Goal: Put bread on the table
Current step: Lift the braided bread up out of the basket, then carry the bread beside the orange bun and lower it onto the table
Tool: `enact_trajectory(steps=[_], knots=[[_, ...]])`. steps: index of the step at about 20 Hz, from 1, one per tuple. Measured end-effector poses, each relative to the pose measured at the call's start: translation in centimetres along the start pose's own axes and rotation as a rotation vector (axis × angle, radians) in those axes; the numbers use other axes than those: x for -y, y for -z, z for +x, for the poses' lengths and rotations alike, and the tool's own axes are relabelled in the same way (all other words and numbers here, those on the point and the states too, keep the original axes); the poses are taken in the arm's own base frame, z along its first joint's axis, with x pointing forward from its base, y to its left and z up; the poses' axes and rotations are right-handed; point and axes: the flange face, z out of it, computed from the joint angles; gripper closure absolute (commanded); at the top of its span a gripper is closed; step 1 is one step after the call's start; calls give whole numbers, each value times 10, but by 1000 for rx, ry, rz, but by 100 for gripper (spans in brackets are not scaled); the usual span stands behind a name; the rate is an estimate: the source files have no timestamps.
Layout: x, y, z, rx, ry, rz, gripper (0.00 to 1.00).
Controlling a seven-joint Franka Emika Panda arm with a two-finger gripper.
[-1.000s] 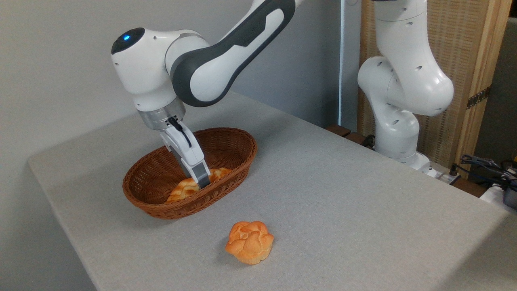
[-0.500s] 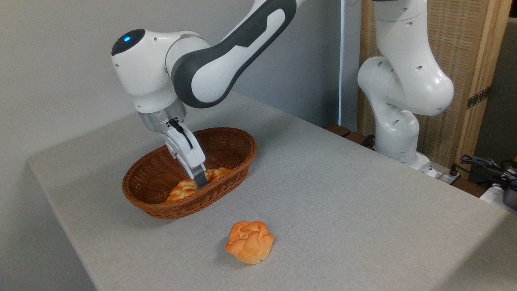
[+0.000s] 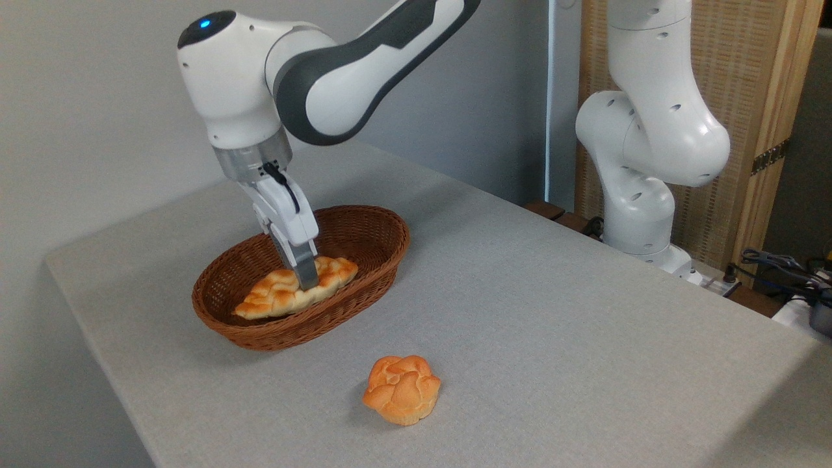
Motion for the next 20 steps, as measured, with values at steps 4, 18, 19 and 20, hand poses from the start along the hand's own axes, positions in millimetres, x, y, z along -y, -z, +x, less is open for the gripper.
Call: enact_trajectory(steps=[4, 18, 19, 20], knots=[[-6, 17, -1, -24, 5, 18, 66], [77, 71, -105, -40, 143, 8, 60], [82, 70, -114, -26, 131, -7, 59], [86, 68, -120, -15, 125, -19, 59]])
